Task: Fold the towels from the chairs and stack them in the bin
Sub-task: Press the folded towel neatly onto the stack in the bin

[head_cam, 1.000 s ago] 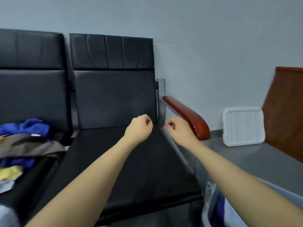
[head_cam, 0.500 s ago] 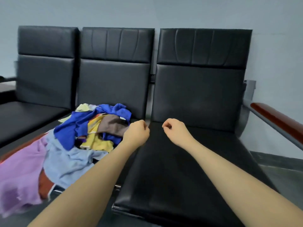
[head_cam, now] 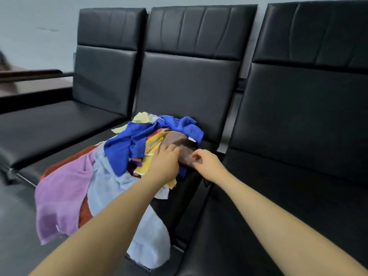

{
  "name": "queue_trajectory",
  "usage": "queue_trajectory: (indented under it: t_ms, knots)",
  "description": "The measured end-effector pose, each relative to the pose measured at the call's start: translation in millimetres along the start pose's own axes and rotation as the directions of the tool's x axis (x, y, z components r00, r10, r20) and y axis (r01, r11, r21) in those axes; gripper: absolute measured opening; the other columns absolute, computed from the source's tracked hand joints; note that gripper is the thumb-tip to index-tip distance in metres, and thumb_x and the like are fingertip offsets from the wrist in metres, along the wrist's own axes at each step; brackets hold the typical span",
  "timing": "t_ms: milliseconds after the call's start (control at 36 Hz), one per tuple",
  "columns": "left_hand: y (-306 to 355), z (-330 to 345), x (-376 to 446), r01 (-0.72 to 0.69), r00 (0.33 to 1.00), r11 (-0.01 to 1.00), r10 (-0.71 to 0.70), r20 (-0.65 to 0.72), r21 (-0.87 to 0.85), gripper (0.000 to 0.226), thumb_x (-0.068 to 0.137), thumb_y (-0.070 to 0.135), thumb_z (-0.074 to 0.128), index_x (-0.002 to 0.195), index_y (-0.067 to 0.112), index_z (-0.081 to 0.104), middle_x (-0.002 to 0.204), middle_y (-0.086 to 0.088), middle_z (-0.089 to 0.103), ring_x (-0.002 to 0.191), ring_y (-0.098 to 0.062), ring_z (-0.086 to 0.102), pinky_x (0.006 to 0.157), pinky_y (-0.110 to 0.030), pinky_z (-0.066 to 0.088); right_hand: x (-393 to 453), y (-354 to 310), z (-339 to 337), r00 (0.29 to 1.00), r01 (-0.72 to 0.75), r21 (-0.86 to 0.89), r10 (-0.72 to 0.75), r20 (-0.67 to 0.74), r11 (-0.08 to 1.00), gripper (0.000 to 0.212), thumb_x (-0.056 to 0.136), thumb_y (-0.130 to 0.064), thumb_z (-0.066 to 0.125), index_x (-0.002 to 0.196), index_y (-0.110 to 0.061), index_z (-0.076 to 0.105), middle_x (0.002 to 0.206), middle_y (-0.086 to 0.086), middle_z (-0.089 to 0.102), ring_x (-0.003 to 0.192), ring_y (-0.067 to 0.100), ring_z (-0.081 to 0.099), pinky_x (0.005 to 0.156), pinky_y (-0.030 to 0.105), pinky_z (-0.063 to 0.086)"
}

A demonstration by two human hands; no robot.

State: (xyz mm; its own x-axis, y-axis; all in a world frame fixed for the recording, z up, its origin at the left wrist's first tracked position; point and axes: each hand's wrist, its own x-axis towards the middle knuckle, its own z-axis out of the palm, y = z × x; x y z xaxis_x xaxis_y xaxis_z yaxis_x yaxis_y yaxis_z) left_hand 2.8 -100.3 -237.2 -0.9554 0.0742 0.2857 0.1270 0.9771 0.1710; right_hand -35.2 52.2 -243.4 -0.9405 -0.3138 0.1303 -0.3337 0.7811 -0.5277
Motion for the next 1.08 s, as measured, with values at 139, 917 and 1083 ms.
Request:
queue_trajectory:
  t_ms: [139, 917, 1083]
  knots:
    - [-9.4, 13.0, 8.5, 0.005, 0.999, 0.98, 0.003, -0.039, 0.197, 0.031, 0.092, 0.013, 0.046, 0.122, 0.021, 0.052, 0.128, 0.0, 0.05, 0.121, -0.022, 0.041, 0.1, -0.034, 0.031, 9.6, 15.2, 19.3, 0.997, 0.002, -0.18, 0.012, 0.074, 0.984, 0.054, 0.087, -0.032, 0.064, 0.137, -0.024, 0.044, 0.142, 0.0, 0.041, 0.135, 0.025, 0.033, 0.108, 0.04, 0.031]
    - [38.6, -55.3, -34.3, 0.156, 0.944, 0.966, -0.207, -0.256, -0.207, 0.018, 0.097, 0.009, 0.037, 0.112, 0.008, 0.048, 0.097, -0.006, 0.063, 0.084, -0.023, 0.061, 0.064, -0.03, 0.046, -53.6, -12.1, -24.3, 0.963, 0.098, 0.53, 0.054, -0.264, 0.843, 0.018, 0.097, -0.022, 0.053, 0.087, -0.015, 0.067, 0.073, -0.011, 0.062, 0.071, 0.002, 0.054, 0.065, 0.012, 0.041]
    - [52.4, -83.0, -48.1, 0.106, 0.918, 0.973, -0.175, -0.357, -0.204, 0.013, 0.092, 0.017, 0.039, 0.079, 0.014, 0.036, 0.067, -0.004, 0.053, 0.061, -0.025, 0.051, 0.055, -0.037, 0.041, -77.5, -23.0, -60.4, 0.956, 0.119, 0.478, 0.03, -0.292, 0.87, 0.018, 0.096, -0.017, 0.053, 0.089, -0.01, 0.067, 0.082, 0.004, 0.067, 0.074, 0.01, 0.056, 0.067, 0.021, 0.044]
